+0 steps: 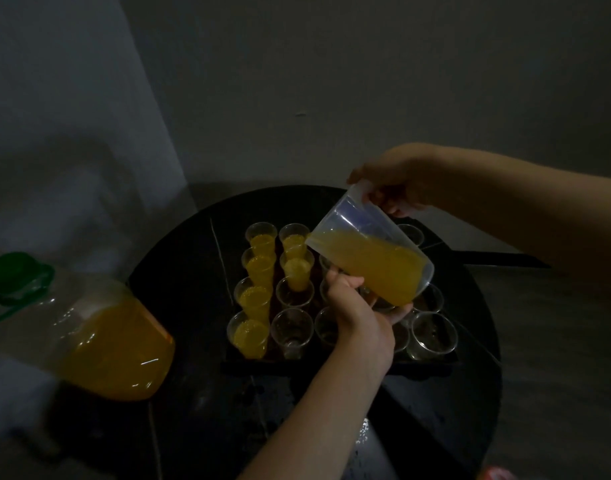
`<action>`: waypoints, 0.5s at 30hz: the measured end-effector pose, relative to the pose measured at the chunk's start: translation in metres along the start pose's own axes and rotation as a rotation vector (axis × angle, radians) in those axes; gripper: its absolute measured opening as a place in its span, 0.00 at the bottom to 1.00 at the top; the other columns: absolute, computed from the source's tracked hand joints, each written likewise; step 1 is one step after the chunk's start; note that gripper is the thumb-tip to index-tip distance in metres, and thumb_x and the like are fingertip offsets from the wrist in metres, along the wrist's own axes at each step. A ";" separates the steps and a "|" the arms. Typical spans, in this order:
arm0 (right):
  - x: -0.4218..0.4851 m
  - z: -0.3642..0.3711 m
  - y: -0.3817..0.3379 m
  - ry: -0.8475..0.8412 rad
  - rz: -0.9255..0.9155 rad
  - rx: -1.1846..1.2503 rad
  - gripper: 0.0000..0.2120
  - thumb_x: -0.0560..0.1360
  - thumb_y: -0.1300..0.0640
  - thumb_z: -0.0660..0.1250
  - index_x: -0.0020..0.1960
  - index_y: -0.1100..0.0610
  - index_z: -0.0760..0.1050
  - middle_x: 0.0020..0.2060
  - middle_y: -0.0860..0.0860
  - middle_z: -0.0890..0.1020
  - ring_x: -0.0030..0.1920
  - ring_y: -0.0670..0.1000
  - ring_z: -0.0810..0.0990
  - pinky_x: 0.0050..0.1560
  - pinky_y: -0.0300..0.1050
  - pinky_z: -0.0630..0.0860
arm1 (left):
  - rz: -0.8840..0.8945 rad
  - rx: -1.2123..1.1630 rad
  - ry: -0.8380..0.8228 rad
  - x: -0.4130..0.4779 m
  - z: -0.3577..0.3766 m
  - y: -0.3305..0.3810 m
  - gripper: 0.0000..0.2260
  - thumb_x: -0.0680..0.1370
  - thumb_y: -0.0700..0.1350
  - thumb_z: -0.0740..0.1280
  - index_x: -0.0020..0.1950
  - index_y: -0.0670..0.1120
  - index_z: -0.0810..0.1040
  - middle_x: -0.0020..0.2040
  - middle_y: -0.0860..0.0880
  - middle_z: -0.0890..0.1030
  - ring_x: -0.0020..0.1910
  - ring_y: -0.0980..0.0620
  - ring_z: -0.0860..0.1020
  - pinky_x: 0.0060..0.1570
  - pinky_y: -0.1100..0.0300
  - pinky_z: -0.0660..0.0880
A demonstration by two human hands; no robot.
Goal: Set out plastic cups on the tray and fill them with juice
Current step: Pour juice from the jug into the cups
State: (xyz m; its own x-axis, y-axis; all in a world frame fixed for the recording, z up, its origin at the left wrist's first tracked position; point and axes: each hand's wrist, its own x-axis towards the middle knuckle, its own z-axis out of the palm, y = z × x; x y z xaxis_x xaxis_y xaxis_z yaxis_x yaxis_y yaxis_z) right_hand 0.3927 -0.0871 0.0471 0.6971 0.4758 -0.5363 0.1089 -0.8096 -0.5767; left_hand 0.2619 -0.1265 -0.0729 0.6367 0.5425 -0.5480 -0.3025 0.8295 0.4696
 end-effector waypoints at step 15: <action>-0.016 -0.005 0.021 0.014 -0.052 0.166 0.11 0.78 0.48 0.66 0.49 0.56 0.75 0.35 0.52 0.74 0.34 0.48 0.70 0.43 0.42 0.70 | 0.056 0.013 0.043 -0.014 0.004 -0.003 0.25 0.76 0.40 0.57 0.70 0.60 0.72 0.61 0.44 0.71 0.56 0.38 0.73 0.60 0.28 0.71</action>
State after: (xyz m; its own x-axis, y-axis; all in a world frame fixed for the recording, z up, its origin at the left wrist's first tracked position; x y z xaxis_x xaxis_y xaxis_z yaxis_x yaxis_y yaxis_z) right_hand 0.3871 -0.1136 0.0465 0.7033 0.5096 -0.4957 0.0272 -0.7160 -0.6975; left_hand 0.2571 -0.1370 -0.0637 0.5879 0.5933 -0.5499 -0.3274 0.7961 0.5090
